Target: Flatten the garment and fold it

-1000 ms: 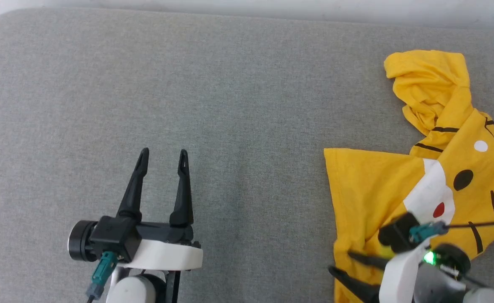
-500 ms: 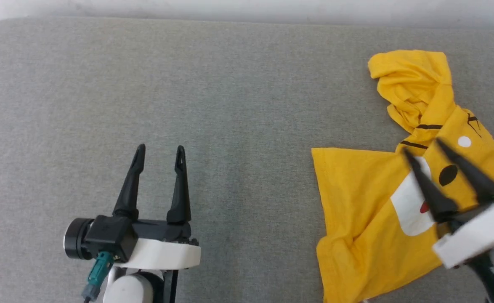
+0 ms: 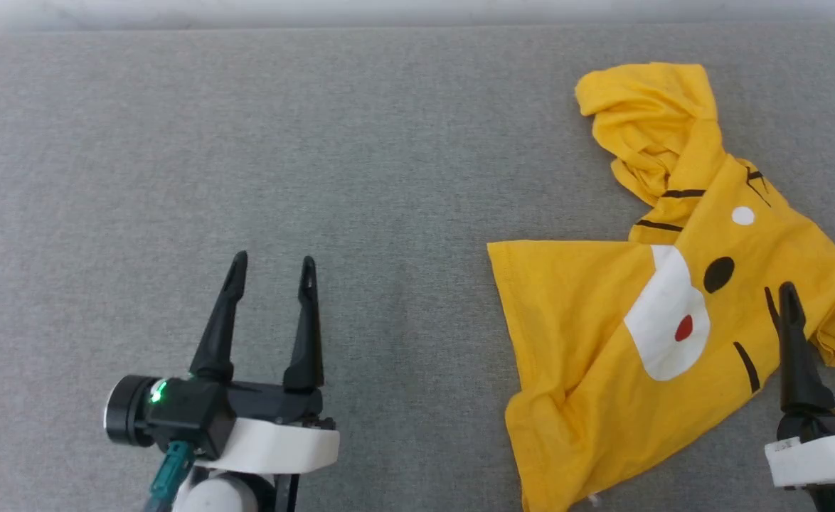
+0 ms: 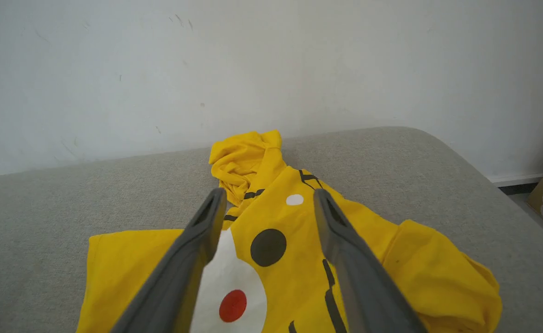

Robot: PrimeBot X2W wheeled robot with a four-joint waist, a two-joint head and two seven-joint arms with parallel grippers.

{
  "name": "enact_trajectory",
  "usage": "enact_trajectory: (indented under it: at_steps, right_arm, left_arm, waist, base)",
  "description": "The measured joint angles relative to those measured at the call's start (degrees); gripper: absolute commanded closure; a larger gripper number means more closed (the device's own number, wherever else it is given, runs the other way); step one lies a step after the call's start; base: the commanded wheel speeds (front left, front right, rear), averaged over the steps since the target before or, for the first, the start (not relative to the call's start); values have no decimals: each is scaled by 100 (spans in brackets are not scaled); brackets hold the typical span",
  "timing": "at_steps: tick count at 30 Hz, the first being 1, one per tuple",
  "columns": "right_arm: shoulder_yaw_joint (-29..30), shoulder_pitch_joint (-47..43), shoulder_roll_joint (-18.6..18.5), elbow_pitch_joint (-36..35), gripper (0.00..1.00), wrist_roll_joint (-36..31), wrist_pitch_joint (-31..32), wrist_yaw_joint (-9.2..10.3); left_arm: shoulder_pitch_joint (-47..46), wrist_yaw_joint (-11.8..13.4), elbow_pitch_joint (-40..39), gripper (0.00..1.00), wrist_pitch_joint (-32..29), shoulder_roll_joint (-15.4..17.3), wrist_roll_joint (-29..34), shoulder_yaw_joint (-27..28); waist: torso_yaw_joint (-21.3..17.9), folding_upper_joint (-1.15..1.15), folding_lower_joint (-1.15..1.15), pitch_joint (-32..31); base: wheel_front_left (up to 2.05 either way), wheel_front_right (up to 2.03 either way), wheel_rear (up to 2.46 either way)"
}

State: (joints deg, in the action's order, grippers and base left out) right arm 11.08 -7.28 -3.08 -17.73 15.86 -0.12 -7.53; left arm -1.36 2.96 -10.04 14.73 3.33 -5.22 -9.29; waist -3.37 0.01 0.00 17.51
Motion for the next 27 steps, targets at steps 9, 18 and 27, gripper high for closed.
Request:
enact_trajectory:
  at_steps: [9, 18, 27]
  right_arm:
    - [383, 259, -2, -63, 0, 51, -165, 0]
    - [612, 591, 2, -250, 0, 109, -81, 0]
    - [517, 677, 2, -210, 0, 230, 38, 0]
  left_arm:
    - [-1104, -649, 391, 0, -623, 135, 370, -789]
    - [-2841, -1000, 1683, 0, -2732, 132, 260, -2280]
    - [-3858, -1006, 2748, 0, -3935, 410, -269, -3593]
  waist:
    - [-90, 0, 0, 126]
    - [-52, 0, 1, 411]
    - [-218, 0, 0, 565]
  base:
    - [0, 0, 0]
    - [0, 0, 0]
    - [0, 0, 0]
